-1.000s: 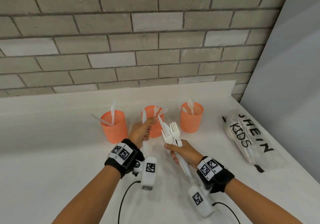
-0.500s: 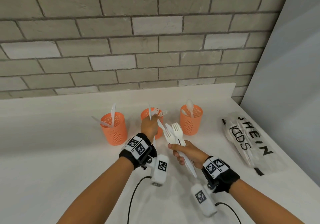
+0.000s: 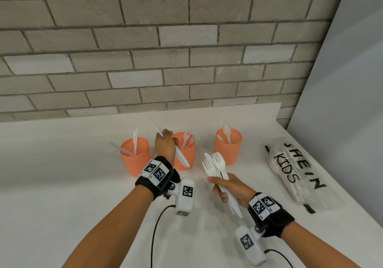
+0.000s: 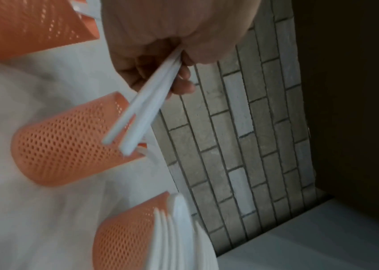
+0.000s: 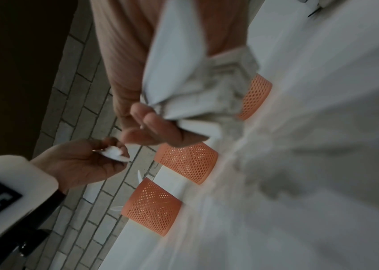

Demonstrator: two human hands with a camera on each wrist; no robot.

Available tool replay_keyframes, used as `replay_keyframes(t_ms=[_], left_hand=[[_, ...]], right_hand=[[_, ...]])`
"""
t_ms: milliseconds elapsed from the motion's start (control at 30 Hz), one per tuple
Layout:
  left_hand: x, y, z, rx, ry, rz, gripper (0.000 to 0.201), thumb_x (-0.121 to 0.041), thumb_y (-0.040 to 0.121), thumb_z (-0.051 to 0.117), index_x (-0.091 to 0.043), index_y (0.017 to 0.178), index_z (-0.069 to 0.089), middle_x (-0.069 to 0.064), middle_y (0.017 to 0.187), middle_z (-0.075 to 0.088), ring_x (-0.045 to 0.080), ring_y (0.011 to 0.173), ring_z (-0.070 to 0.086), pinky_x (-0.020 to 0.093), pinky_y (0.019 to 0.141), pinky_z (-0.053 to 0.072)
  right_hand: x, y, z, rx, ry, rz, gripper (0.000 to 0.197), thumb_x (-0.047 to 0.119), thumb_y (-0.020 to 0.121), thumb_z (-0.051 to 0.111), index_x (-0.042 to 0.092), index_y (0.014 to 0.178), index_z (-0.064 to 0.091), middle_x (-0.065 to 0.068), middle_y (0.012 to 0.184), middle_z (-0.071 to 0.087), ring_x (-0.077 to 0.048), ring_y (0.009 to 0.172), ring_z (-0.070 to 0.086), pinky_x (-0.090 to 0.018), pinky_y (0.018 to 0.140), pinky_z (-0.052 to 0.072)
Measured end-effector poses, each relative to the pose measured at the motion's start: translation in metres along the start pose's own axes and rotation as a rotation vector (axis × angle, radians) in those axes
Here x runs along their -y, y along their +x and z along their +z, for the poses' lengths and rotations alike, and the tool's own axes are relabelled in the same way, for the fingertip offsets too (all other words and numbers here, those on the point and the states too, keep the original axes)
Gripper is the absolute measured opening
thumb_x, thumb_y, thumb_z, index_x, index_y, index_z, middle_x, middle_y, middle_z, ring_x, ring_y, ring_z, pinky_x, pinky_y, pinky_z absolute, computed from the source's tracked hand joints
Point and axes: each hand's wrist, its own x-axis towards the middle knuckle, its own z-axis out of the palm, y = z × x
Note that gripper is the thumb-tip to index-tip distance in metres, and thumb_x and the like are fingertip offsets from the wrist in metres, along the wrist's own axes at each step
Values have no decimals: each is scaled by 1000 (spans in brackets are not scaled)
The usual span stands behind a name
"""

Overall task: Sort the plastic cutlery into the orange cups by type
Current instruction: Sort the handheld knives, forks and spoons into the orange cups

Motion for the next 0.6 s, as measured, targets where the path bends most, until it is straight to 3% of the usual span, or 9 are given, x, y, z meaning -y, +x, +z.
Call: replay_keyframes(t_ms=[67,167,233,333,500,600], left_hand=[[-5,2,-6,42,-3,8,14,-16,97,38,-8,93,49,3,56,41,16,48,41,24,47,36],[-2,-4,-10,218,134,-46,11,-16,89,56,-14,78,55,-1,55,35,12,44,31,16,35,27],[5,-13,-9,344,231,-85,17,-20,86,63,-16,73,52,-2,55,33,10,42,28,15,33,24],[14,-27,-5,465,309,-102,11,-22,86,63,-14,82,56,-2,56,33,8,39,27,15,34,22],[20,-29,0,485,284,-98,8,-14,86,63,-9,92,60,2,63,45,1,28,30,12,32,22],[13,-22,1,396,186,-114,9,-14,93,52,-11,85,54,2,67,47,7,39,33,12,31,24]], right_hand=[[-1,0,-2,-19,-3,7,14,19,88,62,14,82,50,-1,49,51,-9,36,35,-19,40,32],[-1,1,-1,-27,4,25,15,20,88,62,14,83,51,1,46,46,-9,37,35,-19,40,33],[0,2,1,-16,8,34,14,20,88,62,14,83,51,1,46,45,-9,37,35,-18,40,32],[3,4,5,13,9,46,11,19,89,61,15,85,51,1,45,45,-8,36,35,-18,39,31],[5,6,8,53,-13,54,11,20,89,61,15,86,51,2,45,46,-8,36,35,-18,40,32],[4,7,6,63,-27,56,11,21,89,60,16,86,52,3,46,45,-7,37,35,-17,40,32]])
